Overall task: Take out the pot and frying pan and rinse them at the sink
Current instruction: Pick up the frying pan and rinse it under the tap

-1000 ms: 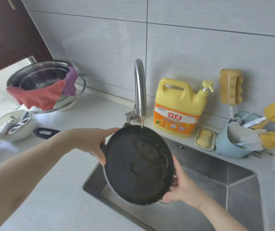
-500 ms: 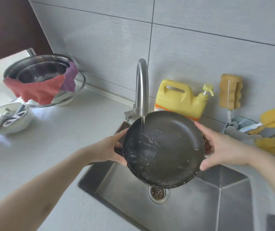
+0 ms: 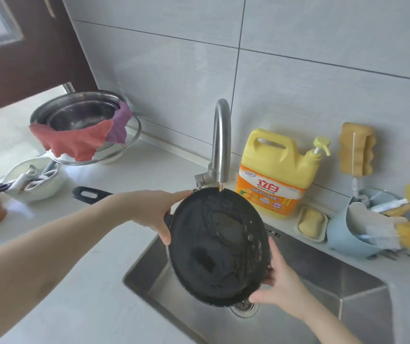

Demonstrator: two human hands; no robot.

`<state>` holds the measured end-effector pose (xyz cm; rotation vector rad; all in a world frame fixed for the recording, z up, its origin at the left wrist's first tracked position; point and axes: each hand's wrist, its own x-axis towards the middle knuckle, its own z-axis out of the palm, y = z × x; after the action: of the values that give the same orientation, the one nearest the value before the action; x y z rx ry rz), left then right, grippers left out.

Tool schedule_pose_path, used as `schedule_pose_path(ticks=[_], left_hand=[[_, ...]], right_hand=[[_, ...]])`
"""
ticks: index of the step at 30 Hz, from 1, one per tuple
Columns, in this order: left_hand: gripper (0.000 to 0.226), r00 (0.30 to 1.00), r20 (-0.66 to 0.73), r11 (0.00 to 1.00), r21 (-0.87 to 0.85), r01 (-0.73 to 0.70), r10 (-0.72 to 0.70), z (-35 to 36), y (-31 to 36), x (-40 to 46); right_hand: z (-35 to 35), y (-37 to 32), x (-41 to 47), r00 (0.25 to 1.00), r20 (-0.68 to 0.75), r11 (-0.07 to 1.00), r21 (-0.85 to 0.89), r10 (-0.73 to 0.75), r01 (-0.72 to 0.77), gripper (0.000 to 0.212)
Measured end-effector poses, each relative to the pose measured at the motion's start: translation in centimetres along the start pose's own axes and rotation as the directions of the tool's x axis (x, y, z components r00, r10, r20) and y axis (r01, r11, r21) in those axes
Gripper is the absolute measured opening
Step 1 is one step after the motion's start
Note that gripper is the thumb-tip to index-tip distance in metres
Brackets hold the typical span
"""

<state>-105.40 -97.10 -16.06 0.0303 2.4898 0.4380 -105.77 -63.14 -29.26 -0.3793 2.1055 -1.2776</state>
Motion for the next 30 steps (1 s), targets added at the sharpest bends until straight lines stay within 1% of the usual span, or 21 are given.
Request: schedule_pose_path(ticks=[3,6,8,11,13,16,19,21,23,26,28,30], left_hand=[[0.119,0.995,-0.092,0.999,0.039,0.031,-0.027,1.0,0.4,-0.1],[0.118,0.988,-0.154,0.999,-0.035,-0.007,0.001,3.1,1.0,0.6],[0.12,0.987,-0.157,0.993,-0.11,-0.04,0.022,4.4,1.1,1.5],[0.123,0.996,-0.073,0.957,-0.279,-0.078,0.06,6.4,1.0,2.8],[0.119,0.995,0.003,0.918,-0.385,-0.092,0.101,7.1,1.2,3.1],[0.112,0.986,0.091,0.895,-0.436,-0.09,0.143,7.2,1.3,3.0],[0.108,0.982,0.115,0.91,-0.404,-0.091,0.149,6.3,1.2,2.5],[0.113,0.986,0.092,0.931,-0.353,-0.096,0.137,5.6,1.5,2.0],[0.118,0.995,0.039,0.964,-0.254,-0.082,0.095,5.0,2.1,1.6],[0.117,0.993,-0.079,0.995,-0.047,-0.091,0.087,4.7,3.6,1.4],[0.113,0.981,-0.169,0.995,0.05,-0.086,0.094,4.9,4.7,1.5],[0.116,0.963,-0.259,0.995,0.086,-0.047,0.068,5.5,5.4,1.9]], right_hand=[[-0.3,0.3,0.5,0.997,-0.075,0.999,-0.041,-0.003,-0.001,0.149],[-2.7,-0.3,0.1,0.995,-0.089,0.991,-0.131,-0.034,0.022,0.147],[-4.6,-1.0,-0.5,0.998,-0.066,0.982,-0.189,-0.02,0.008,0.147],[-7.1,-1.9,-1.5,1.0,0.011,0.962,-0.27,0.03,-0.026,0.146],[-8.1,-2.4,-2.3,0.998,0.063,0.962,-0.272,0.032,-0.014,0.141],[-8.3,-2.5,-3.2,0.99,0.123,0.963,-0.268,0.07,-0.035,0.134],[-7.1,-0.9,-3.5,0.983,0.092,0.958,-0.253,0.161,-0.133,0.147],[-5.8,0.5,-3.4,0.986,0.048,0.956,-0.254,0.162,-0.145,0.152],[-4.5,1.6,-3.1,0.988,-0.022,0.96,-0.237,0.151,-0.152,0.154],[-3.8,2.6,-2.7,0.988,-0.106,0.972,-0.198,0.109,-0.129,0.153],[-4.1,2.8,-2.4,0.982,-0.184,0.968,-0.232,0.047,-0.09,0.152],[-4.8,2.6,-2.4,0.965,-0.262,0.954,-0.293,-0.022,-0.058,0.15]])
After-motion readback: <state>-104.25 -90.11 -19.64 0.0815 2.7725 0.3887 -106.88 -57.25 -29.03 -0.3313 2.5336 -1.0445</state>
